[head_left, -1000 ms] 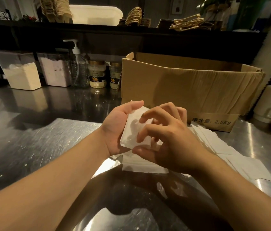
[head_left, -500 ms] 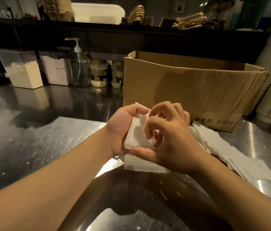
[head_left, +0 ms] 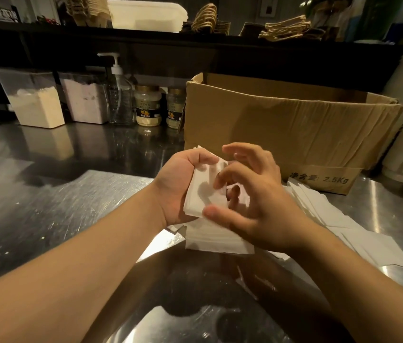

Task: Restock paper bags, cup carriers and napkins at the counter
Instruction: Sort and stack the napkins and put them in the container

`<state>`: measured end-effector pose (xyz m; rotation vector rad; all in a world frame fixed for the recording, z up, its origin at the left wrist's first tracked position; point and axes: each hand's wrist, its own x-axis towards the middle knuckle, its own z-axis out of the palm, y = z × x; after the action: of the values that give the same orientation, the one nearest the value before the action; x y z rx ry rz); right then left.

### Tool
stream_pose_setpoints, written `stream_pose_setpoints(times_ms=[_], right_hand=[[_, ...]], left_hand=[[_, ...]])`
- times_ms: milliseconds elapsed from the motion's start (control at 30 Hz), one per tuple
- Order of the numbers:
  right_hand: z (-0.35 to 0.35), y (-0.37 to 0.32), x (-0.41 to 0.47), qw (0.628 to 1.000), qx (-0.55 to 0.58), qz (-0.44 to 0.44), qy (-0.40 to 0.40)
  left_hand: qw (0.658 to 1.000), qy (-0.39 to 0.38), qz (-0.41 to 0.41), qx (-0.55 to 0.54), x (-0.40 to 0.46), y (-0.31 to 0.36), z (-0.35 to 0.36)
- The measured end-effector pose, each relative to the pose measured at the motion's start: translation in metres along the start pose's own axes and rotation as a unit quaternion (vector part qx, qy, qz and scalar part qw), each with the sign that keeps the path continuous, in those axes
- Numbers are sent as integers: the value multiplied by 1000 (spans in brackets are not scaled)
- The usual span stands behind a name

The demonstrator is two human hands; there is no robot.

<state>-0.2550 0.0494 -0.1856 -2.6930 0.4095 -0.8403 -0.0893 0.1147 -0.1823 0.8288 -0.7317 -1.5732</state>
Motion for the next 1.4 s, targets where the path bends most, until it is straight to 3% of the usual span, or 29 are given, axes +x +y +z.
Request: stream_pose_setpoints(times_ms=[100, 233, 300, 433, 500, 833, 1200, 1400], right_hand=[[1, 1, 3, 997, 46, 21, 52], [2, 5, 2, 998, 14, -2, 61], [0, 4, 2, 999, -4, 0, 36], [-1, 2, 3, 989, -101, 12, -104], [2, 3, 3, 984, -110, 26, -137], [5, 6, 4, 981, -126, 43, -143], [8, 15, 4, 989, -114, -18, -90], [10, 20, 2, 994, -102, -35, 10]], left_hand=[[1000, 13, 15, -10, -3, 6, -2], [997, 27, 33, -61, -4, 10, -9], [995, 40, 45, -75, -4, 12, -12], [988, 60, 71, -120, -2, 15, -18], [985, 72, 83, -133, -2, 16, -19], [981, 85, 95, -143, -2, 19, -20], [983, 100, 92, -120, -3, 17, -20], [983, 108, 88, -116, -1, 17, -21]])
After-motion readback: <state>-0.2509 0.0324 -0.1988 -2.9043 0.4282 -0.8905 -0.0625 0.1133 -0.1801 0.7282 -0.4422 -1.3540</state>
